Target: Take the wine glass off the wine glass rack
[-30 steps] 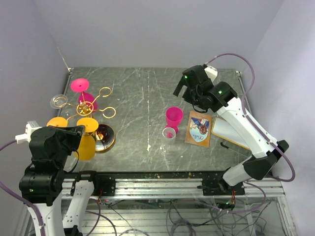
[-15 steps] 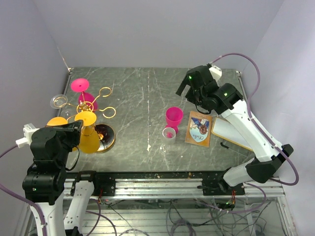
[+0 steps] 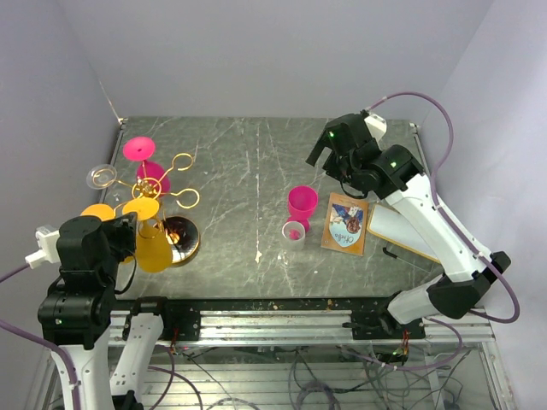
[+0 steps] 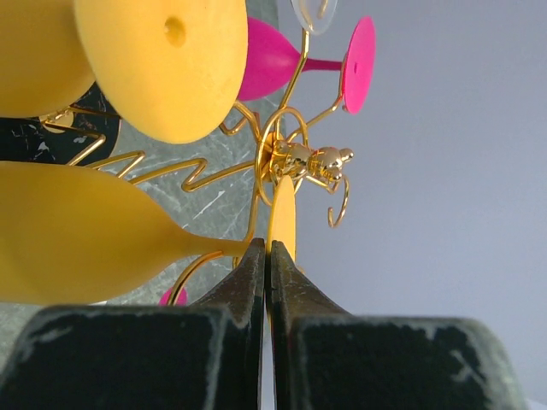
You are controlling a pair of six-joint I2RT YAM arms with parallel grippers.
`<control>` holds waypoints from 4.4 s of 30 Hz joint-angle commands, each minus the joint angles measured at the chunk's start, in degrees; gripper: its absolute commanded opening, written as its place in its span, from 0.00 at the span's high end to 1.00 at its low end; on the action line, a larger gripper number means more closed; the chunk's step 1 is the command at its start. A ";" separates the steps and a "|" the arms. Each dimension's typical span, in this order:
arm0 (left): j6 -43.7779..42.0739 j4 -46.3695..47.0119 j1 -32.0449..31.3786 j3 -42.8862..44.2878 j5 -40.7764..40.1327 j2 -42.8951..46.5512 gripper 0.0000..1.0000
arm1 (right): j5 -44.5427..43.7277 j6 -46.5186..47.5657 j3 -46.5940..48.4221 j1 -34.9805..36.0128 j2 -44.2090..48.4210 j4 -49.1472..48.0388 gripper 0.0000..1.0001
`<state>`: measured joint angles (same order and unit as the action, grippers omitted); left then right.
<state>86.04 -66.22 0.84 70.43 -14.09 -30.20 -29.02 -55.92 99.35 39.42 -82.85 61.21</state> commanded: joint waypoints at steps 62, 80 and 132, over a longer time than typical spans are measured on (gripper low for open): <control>17.12 -19.39 -0.31 11.57 -9.42 5.42 0.93 | 2.25 6.69 -6.38 -0.48 8.89 -7.15 0.00; 10.81 -5.89 -0.49 9.97 17.53 15.82 0.93 | 31.35 21.55 -18.30 -0.43 22.15 -29.94 0.00; 30.50 118.41 -0.50 -17.69 47.58 -0.13 0.93 | 68.32 -17.98 -22.93 13.67 1.43 -128.36 0.30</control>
<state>114.96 48.29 0.58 53.23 34.59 -31.29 39.05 -74.91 74.50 51.31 -82.06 -62.19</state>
